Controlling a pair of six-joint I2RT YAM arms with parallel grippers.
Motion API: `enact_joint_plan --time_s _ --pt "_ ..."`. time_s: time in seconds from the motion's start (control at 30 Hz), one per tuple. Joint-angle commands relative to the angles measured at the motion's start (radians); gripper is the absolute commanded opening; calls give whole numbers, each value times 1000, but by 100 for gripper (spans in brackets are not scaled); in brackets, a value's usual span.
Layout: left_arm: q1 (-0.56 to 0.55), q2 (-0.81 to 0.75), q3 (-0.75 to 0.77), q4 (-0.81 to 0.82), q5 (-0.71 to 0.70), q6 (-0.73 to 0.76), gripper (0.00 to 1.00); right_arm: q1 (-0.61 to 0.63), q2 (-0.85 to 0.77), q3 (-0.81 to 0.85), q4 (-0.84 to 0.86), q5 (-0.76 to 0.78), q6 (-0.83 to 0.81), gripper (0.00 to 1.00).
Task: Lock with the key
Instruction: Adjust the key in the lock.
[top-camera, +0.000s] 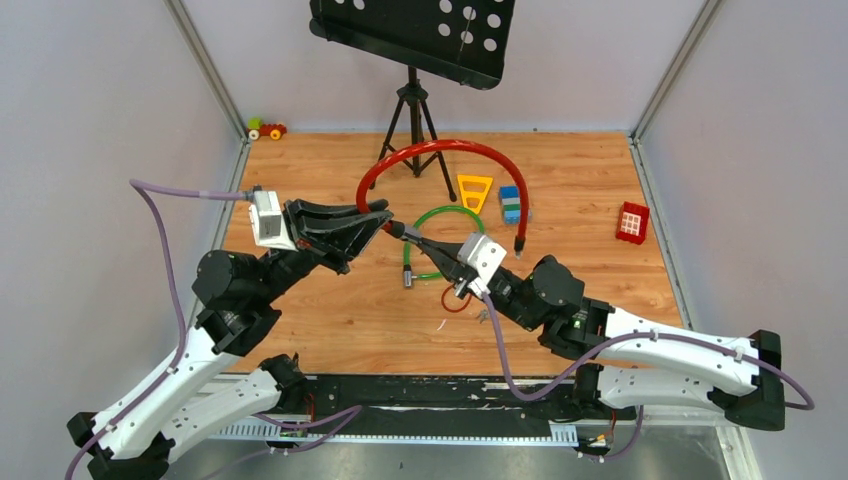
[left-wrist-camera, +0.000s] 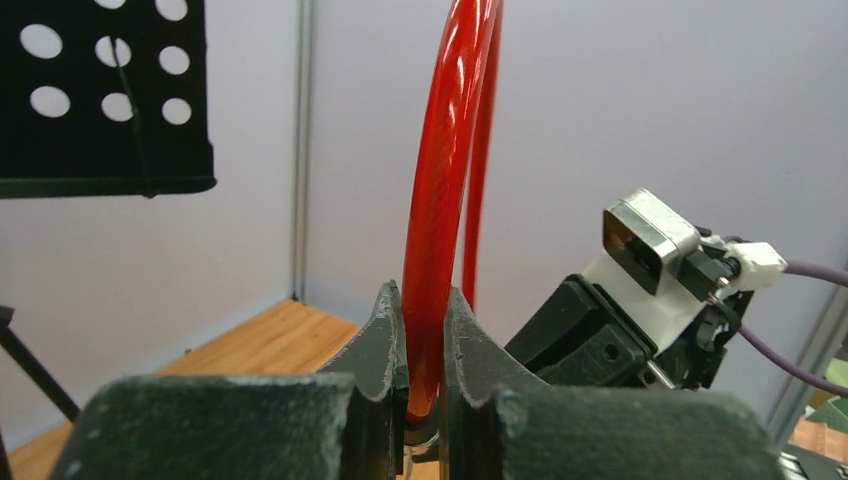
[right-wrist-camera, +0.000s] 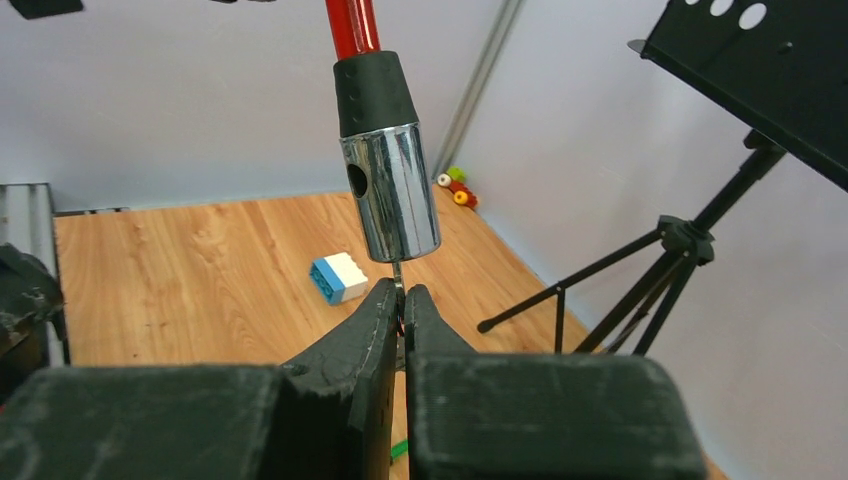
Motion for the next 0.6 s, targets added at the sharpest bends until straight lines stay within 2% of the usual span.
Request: enact_joint_plan --time_s 0.0,0.2,0.33,0.4,0.57 --pt "-2 -9 49 -48 -83 2 0 12 9 13 146 157 -58 0" --pt "-1 -16 46 -71 -111 -5 0 18 22 11 160 185 -82 0" --pt "-1 -16 49 -66 -104 -3 0 18 8 -5 158 148 -75 1" --pt "-1 -16 46 -54 -98 -11 0 18 -1 -15 158 121 -74 10" --pt "-1 -16 43 -37 -91 -22 0 19 -9 -17 135 87 -76 23"
